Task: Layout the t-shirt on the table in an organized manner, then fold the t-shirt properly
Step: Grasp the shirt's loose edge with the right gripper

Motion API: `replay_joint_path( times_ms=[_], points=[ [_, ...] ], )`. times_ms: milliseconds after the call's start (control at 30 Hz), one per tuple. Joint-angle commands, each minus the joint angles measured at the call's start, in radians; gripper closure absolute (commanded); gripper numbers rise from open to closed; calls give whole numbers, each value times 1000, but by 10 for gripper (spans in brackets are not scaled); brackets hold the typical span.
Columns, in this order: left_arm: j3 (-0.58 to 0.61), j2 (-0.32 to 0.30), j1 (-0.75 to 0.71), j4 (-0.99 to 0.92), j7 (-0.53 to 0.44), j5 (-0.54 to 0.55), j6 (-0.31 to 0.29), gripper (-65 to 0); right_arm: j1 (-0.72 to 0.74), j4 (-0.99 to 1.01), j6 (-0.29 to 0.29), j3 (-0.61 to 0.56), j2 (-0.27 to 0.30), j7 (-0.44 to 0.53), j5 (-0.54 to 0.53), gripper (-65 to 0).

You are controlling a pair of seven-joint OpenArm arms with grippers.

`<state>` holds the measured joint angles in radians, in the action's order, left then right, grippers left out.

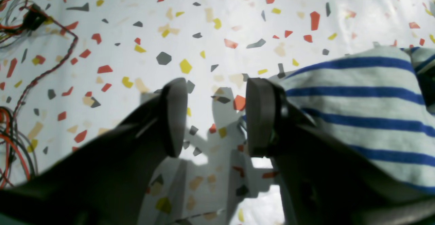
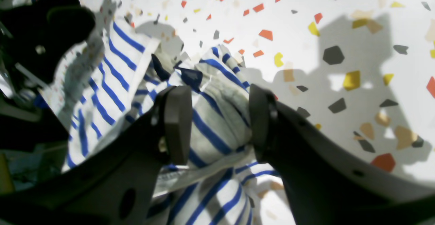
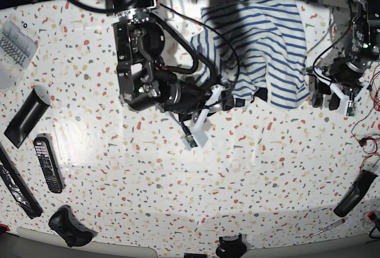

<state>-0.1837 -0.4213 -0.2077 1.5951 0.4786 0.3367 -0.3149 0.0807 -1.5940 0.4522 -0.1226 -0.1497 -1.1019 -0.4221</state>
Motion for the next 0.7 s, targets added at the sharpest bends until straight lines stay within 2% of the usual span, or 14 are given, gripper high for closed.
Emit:
replay_joint_path(
  times_ms=[0,133,667],
  points=[
    [-6,-14,8,19,-15,5,3,-256,19,-16,11,-1,-7,14,-10,-267],
    [-6,-14,8,19,-4,5,3,-256,38,-16,10,-1,-7,20,84,-267],
    [-6,-14,8,19,-1,5,3,-256,4,-15,-6,-1,-7,-4,83,-258]
  ],
)
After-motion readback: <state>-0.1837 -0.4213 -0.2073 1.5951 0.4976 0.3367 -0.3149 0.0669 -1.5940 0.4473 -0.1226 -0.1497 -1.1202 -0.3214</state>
